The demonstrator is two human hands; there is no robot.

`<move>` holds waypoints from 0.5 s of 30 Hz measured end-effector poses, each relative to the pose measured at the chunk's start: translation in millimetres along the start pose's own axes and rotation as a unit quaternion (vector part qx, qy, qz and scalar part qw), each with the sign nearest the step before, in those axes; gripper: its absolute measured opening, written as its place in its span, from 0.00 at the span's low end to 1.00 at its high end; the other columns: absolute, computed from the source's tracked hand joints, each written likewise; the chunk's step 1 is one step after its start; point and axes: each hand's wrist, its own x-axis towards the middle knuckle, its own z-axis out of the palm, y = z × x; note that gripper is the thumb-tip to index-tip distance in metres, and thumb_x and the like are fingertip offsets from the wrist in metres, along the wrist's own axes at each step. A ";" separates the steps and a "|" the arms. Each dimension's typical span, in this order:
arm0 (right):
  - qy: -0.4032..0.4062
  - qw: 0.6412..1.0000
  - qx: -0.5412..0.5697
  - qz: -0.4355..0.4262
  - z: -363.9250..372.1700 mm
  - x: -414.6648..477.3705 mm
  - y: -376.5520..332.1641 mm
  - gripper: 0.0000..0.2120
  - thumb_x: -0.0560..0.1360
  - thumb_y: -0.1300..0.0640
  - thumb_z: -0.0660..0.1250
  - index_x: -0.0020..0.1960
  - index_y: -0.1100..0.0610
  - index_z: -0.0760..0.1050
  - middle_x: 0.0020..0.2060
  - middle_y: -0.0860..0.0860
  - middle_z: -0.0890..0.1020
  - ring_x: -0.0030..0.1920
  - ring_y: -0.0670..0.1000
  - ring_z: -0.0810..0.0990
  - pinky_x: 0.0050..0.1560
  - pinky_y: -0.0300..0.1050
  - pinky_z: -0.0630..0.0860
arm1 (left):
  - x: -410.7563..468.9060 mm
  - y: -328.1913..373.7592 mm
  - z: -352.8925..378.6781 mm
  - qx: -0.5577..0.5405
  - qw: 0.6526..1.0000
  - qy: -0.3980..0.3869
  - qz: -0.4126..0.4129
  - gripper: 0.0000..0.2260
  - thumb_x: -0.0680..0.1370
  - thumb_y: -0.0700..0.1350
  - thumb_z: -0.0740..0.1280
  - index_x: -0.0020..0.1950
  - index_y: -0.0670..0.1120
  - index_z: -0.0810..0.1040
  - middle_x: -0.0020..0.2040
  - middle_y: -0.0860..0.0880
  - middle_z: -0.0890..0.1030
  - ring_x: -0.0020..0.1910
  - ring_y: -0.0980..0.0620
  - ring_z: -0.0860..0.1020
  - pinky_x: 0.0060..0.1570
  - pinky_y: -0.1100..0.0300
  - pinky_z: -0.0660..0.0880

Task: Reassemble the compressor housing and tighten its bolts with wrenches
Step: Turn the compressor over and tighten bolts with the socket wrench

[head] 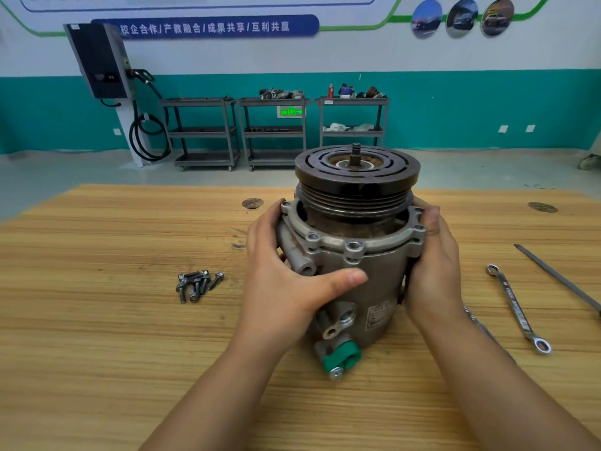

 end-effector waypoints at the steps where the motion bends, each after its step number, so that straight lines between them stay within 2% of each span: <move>1: 0.008 1.000 -0.012 0.027 -1.5 2.6 -0.8 0.22 0.71 0.34 0.58 0.54 0.47 0.78 0.52 0.47 0.83 0.57 0.48 0.79 0.57 0.44 0.76 | -1.7 0.5 1.4 0.004 1.000 0.003 0.000 0.47 0.49 0.62 0.76 0.66 0.62 0.63 0.67 0.58 0.69 0.65 0.62 0.70 0.65 0.53 0.71; 4: 0.036 0.997 -0.045 0.049 -4.4 6.3 -1.3 0.23 0.73 0.36 0.59 0.57 0.50 0.77 0.55 0.50 0.82 0.59 0.50 0.78 0.62 0.53 0.73 | -3.3 -0.3 0.2 -0.016 1.000 -0.004 -0.010 0.42 0.53 0.62 0.76 0.64 0.66 0.64 0.66 0.60 0.69 0.64 0.64 0.70 0.63 0.54 0.73; 6: 0.057 0.996 -0.057 0.028 -5.3 2.1 -0.1 0.17 0.76 0.40 0.57 0.56 0.47 0.77 0.53 0.46 0.82 0.57 0.47 0.78 0.58 0.47 0.75 | -2.2 -1.5 -1.5 -0.016 1.000 -0.010 -0.007 0.42 0.54 0.62 0.75 0.65 0.65 0.64 0.67 0.60 0.69 0.64 0.61 0.70 0.62 0.55 0.73; 8: 0.060 0.996 -0.059 0.018 -4.9 -4.8 2.0 0.16 0.76 0.42 0.53 0.53 0.44 0.76 0.50 0.42 0.82 0.55 0.41 0.78 0.53 0.38 0.74 | -2.0 -1.9 -1.1 -0.016 1.000 -0.010 -0.001 0.41 0.54 0.62 0.75 0.65 0.65 0.64 0.67 0.60 0.69 0.64 0.61 0.71 0.60 0.62 0.74; 10: 0.045 0.997 -0.054 0.013 -3.9 -8.9 2.7 0.16 0.76 0.43 0.52 0.55 0.44 0.75 0.51 0.42 0.81 0.55 0.41 0.78 0.53 0.37 0.73 | -2.6 -1.9 -0.3 -0.015 1.000 -0.003 0.008 0.41 0.54 0.62 0.74 0.65 0.64 0.64 0.66 0.60 0.69 0.62 0.64 0.71 0.57 0.67 0.74; 13: 0.025 0.999 -0.038 -0.001 -3.6 -10.7 2.2 0.21 0.77 0.45 0.51 0.63 0.50 0.72 0.58 0.46 0.79 0.60 0.43 0.76 0.58 0.39 0.73 | -3.7 -3.2 1.4 0.023 0.999 0.032 0.027 0.43 0.54 0.64 0.73 0.67 0.59 0.65 0.65 0.61 0.69 0.63 0.66 0.69 0.62 0.64 0.71; 15: 0.007 0.999 -0.039 -0.020 -3.0 -12.9 3.0 0.26 0.77 0.43 0.52 0.69 0.56 0.67 0.64 0.50 0.75 0.64 0.44 0.73 0.62 0.39 0.72 | -7.0 -2.8 4.8 0.037 0.997 0.055 0.036 0.43 0.53 0.65 0.73 0.66 0.59 0.65 0.64 0.63 0.67 0.63 0.68 0.67 0.63 0.63 0.69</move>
